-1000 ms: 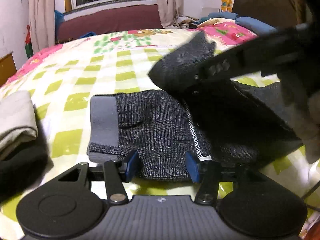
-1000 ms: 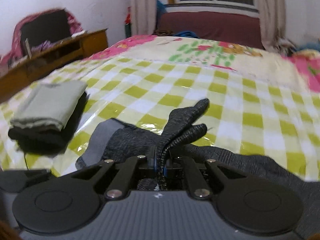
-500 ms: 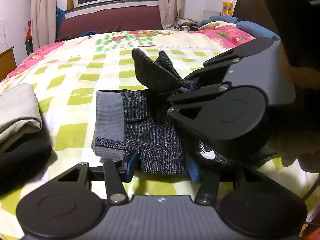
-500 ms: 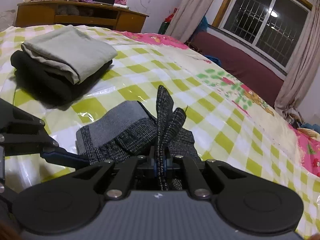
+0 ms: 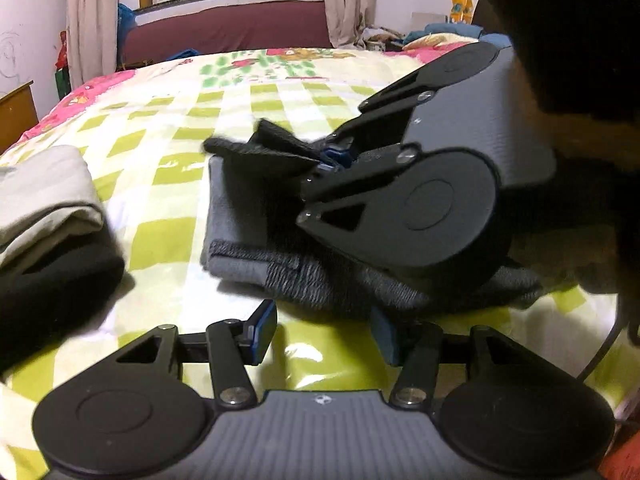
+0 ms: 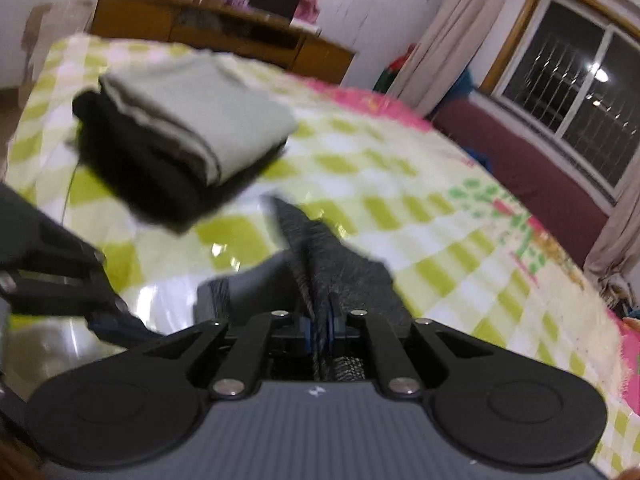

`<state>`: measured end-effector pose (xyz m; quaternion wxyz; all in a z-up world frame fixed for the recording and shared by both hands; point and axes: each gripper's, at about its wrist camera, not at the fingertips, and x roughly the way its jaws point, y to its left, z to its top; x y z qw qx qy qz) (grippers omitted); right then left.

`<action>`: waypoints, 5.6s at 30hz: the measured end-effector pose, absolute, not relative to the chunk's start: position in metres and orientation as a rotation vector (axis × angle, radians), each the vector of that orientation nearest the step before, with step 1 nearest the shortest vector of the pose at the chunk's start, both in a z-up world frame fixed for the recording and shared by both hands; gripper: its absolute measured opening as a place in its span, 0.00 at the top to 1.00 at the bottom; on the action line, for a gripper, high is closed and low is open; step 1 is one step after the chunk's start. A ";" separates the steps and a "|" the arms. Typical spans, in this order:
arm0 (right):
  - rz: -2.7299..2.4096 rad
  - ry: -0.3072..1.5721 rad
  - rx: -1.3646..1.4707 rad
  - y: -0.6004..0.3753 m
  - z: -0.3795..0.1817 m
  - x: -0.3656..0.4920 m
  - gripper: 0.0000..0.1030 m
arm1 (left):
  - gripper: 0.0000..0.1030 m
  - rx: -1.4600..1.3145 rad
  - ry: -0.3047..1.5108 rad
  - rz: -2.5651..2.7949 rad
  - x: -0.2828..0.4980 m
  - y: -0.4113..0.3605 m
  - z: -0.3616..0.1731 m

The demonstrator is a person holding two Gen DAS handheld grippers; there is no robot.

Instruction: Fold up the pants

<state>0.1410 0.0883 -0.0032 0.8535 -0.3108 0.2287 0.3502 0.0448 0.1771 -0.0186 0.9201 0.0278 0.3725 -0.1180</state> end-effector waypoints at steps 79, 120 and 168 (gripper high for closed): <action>0.917 0.875 -0.168 0.076 0.022 0.288 0.91 | 0.76 -0.068 0.655 -0.080 0.069 0.222 0.000; 0.455 0.950 0.819 -0.353 -0.068 0.173 0.64 | 0.67 0.403 0.784 -0.456 0.101 -0.002 -0.011; 0.113 0.843 0.599 -0.382 0.046 0.149 0.92 | 0.57 0.341 0.715 -0.522 0.091 -0.048 -0.017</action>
